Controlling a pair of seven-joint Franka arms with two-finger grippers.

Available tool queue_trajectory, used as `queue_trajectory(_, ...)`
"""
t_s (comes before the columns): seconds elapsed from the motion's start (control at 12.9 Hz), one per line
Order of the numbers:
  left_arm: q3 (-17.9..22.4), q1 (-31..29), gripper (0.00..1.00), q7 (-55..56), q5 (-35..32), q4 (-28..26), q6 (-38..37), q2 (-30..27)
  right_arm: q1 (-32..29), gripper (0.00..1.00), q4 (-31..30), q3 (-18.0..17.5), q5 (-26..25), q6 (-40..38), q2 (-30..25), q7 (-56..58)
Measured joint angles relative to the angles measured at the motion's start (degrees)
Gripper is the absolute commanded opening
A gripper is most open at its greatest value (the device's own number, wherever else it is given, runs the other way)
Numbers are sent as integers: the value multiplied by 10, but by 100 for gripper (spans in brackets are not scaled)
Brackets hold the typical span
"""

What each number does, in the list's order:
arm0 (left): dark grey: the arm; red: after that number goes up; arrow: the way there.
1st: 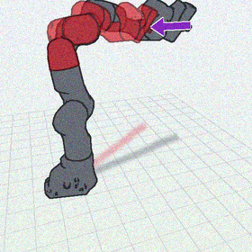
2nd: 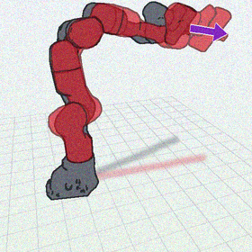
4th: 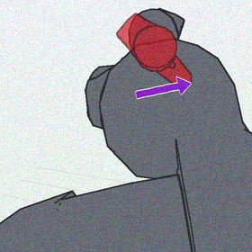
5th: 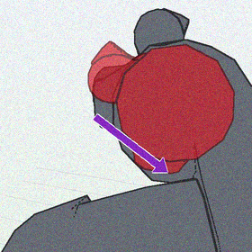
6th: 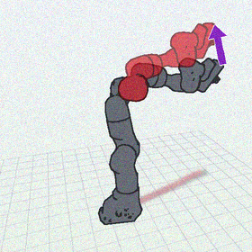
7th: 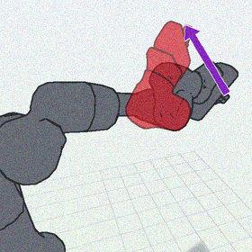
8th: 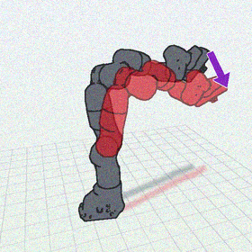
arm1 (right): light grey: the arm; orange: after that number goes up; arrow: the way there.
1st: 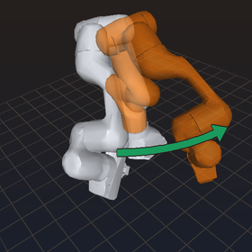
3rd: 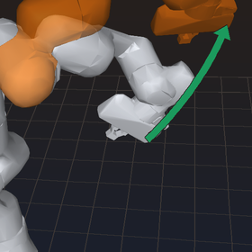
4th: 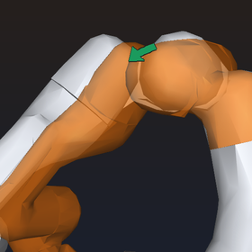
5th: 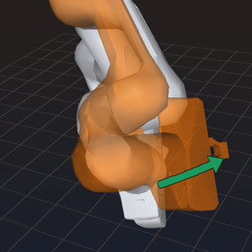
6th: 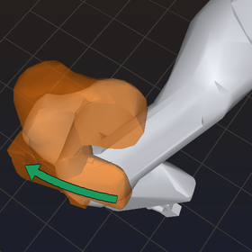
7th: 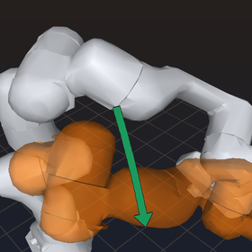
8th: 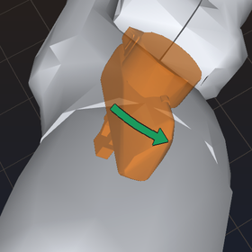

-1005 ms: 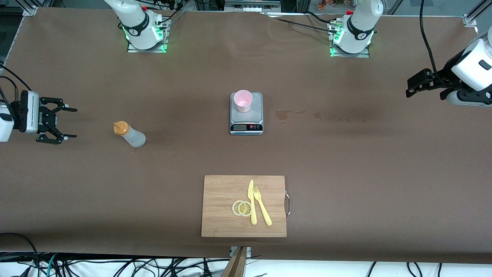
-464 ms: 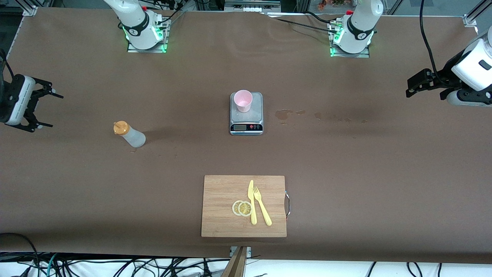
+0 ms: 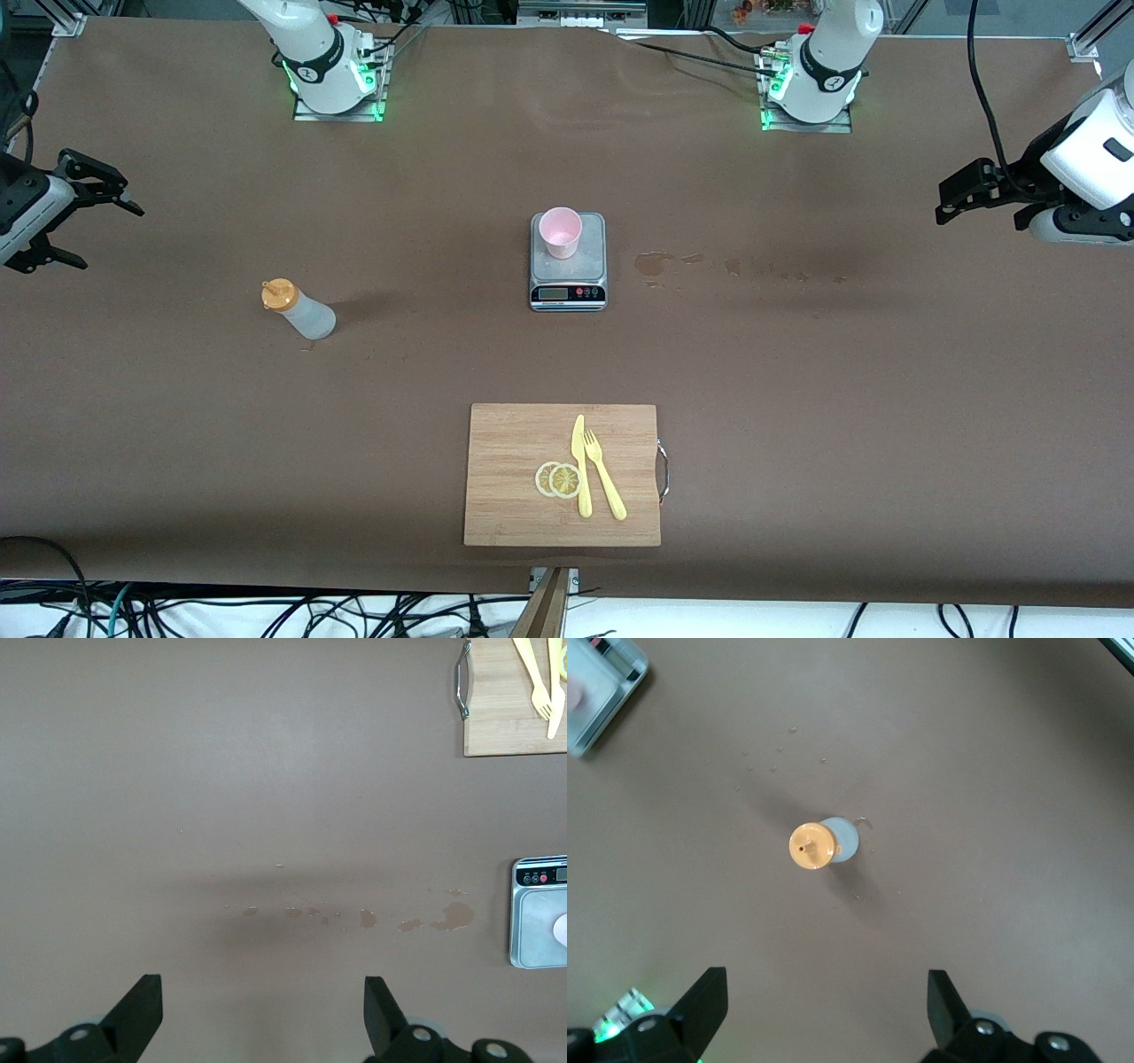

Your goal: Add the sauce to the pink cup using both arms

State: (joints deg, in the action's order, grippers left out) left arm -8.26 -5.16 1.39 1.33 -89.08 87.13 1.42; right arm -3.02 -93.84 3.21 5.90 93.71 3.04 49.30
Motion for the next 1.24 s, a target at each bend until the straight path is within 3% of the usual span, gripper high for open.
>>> queue_trajectory(0.54, -1, 0, 100, 0, 0, 0, -5, 4, 21, 100, 0, 0, -38, 10, -37, -254)
queue_trajectory(1.24, -1, 0, 100, 0, 0, 0, -5, 4, 38, 100, 12, 1, -63, -23, -50, -330)
